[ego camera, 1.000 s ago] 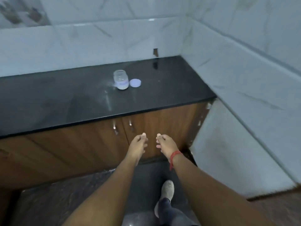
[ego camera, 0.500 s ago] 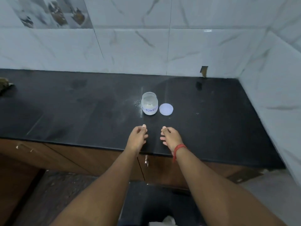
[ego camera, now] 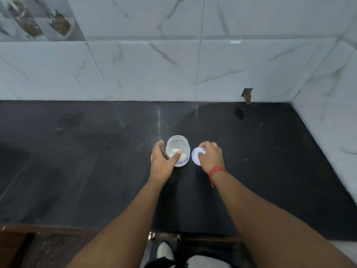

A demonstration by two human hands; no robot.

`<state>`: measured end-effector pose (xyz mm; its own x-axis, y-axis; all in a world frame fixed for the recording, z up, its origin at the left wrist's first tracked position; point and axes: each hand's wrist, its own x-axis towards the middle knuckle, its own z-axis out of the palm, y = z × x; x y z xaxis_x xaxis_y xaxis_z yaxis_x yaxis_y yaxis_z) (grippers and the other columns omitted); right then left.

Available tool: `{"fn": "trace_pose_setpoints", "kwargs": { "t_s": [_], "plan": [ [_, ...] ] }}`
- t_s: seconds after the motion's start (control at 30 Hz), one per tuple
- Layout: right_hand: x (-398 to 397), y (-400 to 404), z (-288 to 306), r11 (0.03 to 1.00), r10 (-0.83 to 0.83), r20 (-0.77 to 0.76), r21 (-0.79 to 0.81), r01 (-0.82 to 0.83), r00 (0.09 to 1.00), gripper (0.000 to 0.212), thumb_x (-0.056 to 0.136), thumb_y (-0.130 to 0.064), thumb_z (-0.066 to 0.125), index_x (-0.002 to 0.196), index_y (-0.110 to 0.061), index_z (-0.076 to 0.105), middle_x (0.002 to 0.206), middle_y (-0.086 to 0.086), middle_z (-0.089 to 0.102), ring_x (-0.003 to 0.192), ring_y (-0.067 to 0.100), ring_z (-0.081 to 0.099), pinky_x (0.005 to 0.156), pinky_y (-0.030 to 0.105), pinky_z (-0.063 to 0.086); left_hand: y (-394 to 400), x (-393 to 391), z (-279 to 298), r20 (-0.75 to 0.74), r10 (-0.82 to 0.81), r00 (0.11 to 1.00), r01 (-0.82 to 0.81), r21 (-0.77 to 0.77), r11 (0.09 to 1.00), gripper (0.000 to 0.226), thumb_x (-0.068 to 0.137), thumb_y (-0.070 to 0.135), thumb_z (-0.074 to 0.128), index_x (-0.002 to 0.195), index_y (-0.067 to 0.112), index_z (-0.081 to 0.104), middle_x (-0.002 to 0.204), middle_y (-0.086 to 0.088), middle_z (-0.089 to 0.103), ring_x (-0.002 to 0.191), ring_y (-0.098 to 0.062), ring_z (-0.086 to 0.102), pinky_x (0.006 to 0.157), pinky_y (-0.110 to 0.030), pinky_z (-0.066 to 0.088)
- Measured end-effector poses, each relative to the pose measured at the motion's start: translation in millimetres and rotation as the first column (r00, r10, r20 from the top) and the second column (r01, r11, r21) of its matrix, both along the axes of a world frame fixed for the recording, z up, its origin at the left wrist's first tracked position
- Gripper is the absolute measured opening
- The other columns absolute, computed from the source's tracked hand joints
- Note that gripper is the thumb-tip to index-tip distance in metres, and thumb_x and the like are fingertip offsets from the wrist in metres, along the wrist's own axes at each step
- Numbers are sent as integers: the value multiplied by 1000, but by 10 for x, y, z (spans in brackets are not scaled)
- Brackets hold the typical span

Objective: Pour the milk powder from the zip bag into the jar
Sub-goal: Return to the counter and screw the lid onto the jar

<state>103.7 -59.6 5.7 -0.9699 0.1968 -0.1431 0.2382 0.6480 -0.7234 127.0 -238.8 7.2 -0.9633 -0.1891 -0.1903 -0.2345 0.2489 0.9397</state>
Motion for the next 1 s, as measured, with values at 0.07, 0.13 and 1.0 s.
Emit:
{"fn": "trace_pose_setpoints", "kwargs": {
  "t_s": [0.07, 0.13, 1.0],
  "plan": [
    [-120, -2, -50, 979, 59, 40, 191, -66, 997, 37, 85, -14, 58, 122, -23, 61, 128, 1, 50, 118, 26, 42, 98, 34, 41, -3, -94, -45, -6, -48, 999, 47, -21, 999, 87, 80, 38, 83, 150, 22, 34, 147, 0, 47, 135, -19, 48, 114, -43, 42],
    [-184, -18, -79, 946, 111, 108, 292, -138, 988, 46, 84, -29, 64, 129, -28, 56, 133, 0, 47, 121, 27, 41, 101, 39, 41, 11, -132, -71, -39, -99, 994, 98, -38, 994, 93, 73, 44, 84, 149, 23, 35, 146, 2, 46, 136, -19, 47, 114, -44, 43],
    [-841, 100, 416, 934, 90, -9, -347, -87, 996, 52, 65, -66, 72, 85, -21, 55, 106, -7, 46, 81, 4, 57, 64, 18, 40, 134, -369, -78, -146, -136, 980, 119, -122, 985, 69, 76, 31, 88, 133, 37, 51, 130, 13, 62, 125, -9, 58, 107, -44, 48]
  ]
}}
